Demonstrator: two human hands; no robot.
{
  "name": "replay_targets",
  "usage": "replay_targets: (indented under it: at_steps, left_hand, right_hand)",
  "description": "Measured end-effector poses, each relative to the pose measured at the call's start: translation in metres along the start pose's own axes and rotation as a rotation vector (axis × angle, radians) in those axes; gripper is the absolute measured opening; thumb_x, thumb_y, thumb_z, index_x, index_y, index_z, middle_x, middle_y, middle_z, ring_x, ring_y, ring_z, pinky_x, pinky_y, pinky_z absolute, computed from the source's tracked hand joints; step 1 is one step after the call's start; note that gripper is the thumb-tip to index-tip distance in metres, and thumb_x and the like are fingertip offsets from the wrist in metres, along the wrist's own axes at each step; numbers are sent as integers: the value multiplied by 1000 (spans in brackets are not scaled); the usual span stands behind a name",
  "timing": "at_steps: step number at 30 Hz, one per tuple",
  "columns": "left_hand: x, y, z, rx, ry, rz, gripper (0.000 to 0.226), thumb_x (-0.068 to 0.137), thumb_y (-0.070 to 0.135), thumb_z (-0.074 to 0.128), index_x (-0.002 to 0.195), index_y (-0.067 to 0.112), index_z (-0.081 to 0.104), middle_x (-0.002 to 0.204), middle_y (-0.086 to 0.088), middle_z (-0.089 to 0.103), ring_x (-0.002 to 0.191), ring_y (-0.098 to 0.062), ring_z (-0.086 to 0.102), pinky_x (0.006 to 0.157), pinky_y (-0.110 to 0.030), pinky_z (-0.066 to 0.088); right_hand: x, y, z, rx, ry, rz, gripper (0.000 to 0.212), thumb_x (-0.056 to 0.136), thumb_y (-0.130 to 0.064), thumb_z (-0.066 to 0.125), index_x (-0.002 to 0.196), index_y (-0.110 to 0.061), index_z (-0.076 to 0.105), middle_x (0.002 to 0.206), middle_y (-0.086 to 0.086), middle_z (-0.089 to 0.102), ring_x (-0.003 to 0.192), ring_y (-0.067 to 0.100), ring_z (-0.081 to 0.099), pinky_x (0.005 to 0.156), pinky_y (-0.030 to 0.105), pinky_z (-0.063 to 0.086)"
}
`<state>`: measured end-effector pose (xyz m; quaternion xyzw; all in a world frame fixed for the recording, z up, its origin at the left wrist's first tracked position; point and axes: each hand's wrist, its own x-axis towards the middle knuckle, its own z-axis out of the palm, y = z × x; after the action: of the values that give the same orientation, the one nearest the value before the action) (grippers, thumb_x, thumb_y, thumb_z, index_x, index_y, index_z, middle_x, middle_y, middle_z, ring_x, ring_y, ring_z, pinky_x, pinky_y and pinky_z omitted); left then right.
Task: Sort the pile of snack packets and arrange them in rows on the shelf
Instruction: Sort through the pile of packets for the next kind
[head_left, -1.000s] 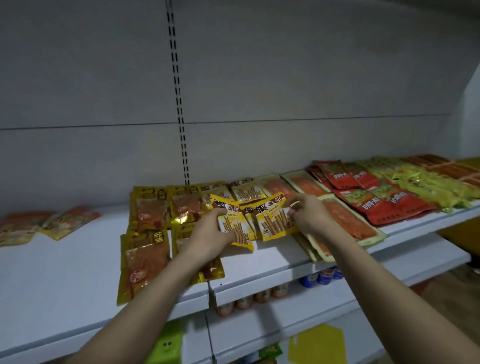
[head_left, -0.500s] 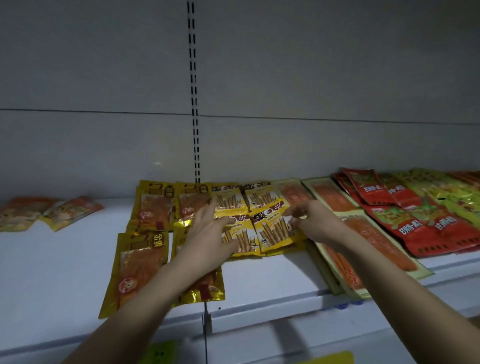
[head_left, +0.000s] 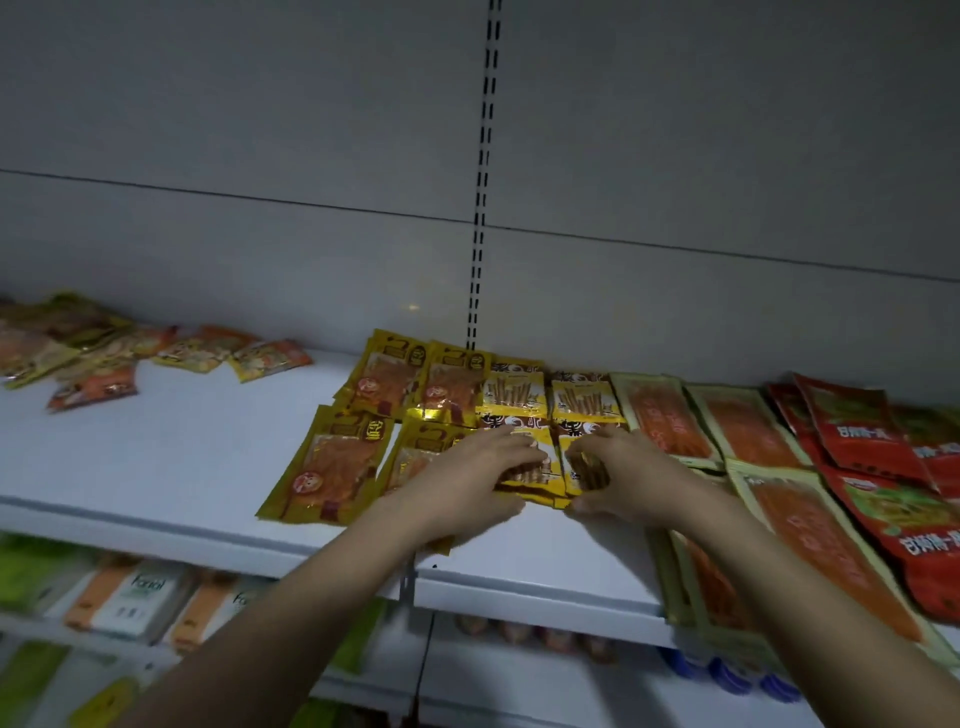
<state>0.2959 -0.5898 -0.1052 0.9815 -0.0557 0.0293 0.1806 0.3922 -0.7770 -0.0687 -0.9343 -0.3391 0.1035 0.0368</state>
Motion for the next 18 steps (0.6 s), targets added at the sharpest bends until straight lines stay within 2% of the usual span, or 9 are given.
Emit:
replay_targets:
  at_steps: [2, 6, 8, 12, 15, 18]
  left_hand:
    - [-12, 4, 0, -30, 102, -48, 58, 96, 37, 63, 150, 34, 42, 160, 11, 33, 152, -12, 15, 124, -38, 15]
    - [-61, -2, -5, -23, 356, -219, 42, 96, 38, 60, 136, 29, 59, 141, 9, 55, 137, -13, 36, 114, -40, 32]
    - [-94, -7, -9, -11, 433, -370, 38, 93, 40, 57, 129, 29, 64, 130, 7, 62, 127, -18, 46, 105, -42, 40]
    - [-156, -23, -26, 85, 415, -652, 35, 98, 35, 54, 131, 27, 62, 127, 5, 63, 122, -22, 48, 98, -40, 44]
    - [-189, -44, -48, 90, 465, -765, 34, 101, 39, 50, 133, 30, 59, 123, 8, 62, 120, -19, 48, 92, -35, 46]
    - [-217, -74, -65, 28, 512, -822, 31, 100, 38, 51, 128, 31, 61, 116, 9, 63, 114, -17, 51, 89, -36, 48]
  right_hand:
    - [1, -4, -6, 37, 97, -85, 58, 89, -48, 66, 140, -25, 49, 140, 2, 46, 132, 28, 41, 102, 41, 42]
    - [7, -50, -7, 302, 286, -270, 24, 94, -37, 59, 114, -23, 66, 113, -3, 66, 104, 20, 61, 82, 33, 47]
    - [6, -84, 1, 410, 268, -345, 12, 94, -30, 59, 98, -23, 69, 99, -4, 70, 93, 18, 64, 79, 34, 50]
    - [-4, -149, 25, 472, 98, -452, 14, 96, -28, 58, 87, -26, 68, 87, -7, 69, 81, 14, 64, 75, 39, 55]
    - [-3, -189, 20, 438, 75, -507, 17, 96, -27, 57, 85, -23, 69, 85, -6, 69, 82, 14, 63, 76, 38, 54]
    - [5, -236, 12, 436, 85, -529, 18, 94, -22, 55, 84, -22, 70, 81, -9, 68, 74, 13, 63, 70, 35, 54]
